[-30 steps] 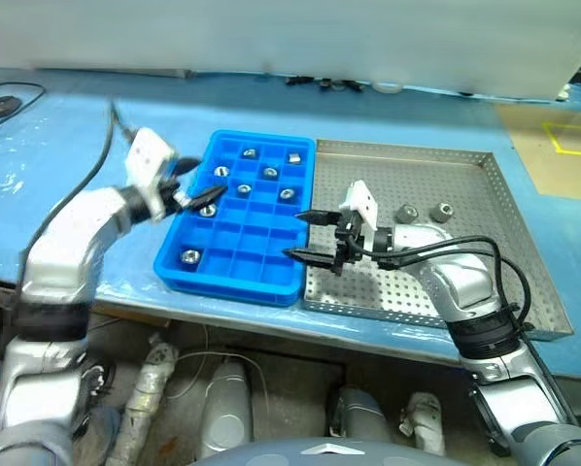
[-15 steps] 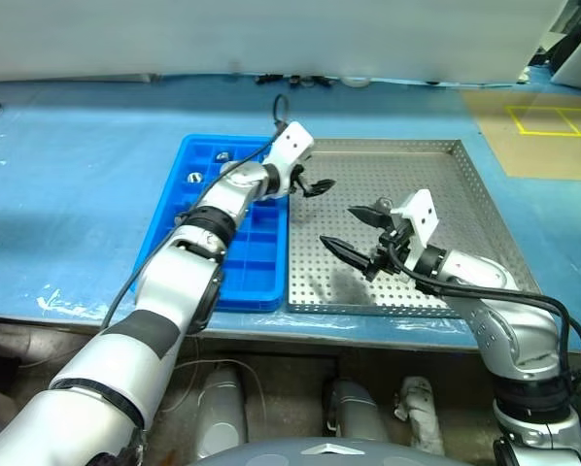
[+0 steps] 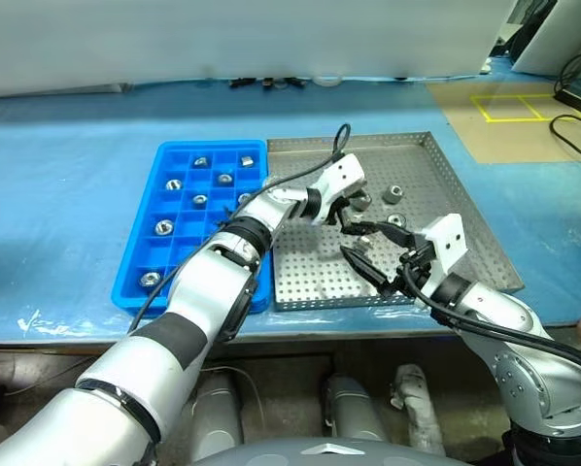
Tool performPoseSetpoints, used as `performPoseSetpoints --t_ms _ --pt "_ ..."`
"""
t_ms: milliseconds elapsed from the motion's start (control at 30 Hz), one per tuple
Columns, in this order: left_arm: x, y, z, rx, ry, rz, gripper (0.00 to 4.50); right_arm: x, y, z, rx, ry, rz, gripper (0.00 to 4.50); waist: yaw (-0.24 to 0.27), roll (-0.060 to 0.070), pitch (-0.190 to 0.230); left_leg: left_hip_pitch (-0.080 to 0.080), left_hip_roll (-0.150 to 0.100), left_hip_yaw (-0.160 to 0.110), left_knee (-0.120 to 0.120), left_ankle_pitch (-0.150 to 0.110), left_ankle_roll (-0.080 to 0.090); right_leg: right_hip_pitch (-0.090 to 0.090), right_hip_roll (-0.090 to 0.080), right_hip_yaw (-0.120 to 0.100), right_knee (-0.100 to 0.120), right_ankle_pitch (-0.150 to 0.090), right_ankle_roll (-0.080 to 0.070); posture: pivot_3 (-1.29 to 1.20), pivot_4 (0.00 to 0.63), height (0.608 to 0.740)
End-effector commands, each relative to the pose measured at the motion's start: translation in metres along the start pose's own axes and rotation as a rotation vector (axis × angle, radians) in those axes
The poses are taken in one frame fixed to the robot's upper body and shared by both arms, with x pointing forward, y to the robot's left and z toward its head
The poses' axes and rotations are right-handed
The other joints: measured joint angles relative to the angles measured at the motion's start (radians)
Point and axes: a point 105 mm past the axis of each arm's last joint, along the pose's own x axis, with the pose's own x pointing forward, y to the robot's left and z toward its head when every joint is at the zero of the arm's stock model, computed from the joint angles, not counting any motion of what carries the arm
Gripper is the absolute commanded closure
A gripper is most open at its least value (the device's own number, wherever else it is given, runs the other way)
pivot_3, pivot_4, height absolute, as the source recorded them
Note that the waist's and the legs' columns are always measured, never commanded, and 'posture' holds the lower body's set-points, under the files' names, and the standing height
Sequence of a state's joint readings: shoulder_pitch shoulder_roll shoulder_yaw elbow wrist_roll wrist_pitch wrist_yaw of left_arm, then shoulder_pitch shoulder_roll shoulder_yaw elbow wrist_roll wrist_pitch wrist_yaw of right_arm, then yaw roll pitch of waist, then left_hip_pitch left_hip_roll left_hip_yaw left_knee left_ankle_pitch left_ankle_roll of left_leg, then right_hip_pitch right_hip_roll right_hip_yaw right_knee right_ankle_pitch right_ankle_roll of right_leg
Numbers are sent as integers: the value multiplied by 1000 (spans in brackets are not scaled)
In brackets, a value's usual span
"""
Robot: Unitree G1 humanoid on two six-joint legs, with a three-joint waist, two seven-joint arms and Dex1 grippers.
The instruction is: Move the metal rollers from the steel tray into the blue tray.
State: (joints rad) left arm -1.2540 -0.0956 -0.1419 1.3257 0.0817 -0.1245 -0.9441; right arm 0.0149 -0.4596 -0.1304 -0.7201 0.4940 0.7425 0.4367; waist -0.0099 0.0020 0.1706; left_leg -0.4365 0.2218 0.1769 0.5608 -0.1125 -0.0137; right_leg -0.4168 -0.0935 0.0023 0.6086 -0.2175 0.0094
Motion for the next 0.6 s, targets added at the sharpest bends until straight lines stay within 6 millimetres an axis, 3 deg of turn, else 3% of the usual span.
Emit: performPoseSetpoints --t_ms 33,300,467,600 --pt "9 -9 2 36 0 -19 26 -6 2 13 -30 -47 -17 0 -4 0 0 -1 0 0 0 -1 1 0 0 0 -1 0 0 -563 150 740" --pt "35 -36 -11 29 34 -41 26 -8 3 16 -27 -55 -40 0 -10 0 0 -1 -1 2 1 -3 5 0 -1 0 -3 0 0 -604 150 740" --pt "36 -38 -28 41 103 -25 26 -14 4 14 -20 -50 -57 0 -14 1 0 0 -1 2 2 -3 5 0 -1 0 -3 0 0 -620 150 740" --pt "35 -39 -34 29 129 -35 26 -33 1 3 13 -7 -99 0 -12 1 0 -1 -1 2 1 -3 5 0 -1 0 -4 0 0 -627 150 740"
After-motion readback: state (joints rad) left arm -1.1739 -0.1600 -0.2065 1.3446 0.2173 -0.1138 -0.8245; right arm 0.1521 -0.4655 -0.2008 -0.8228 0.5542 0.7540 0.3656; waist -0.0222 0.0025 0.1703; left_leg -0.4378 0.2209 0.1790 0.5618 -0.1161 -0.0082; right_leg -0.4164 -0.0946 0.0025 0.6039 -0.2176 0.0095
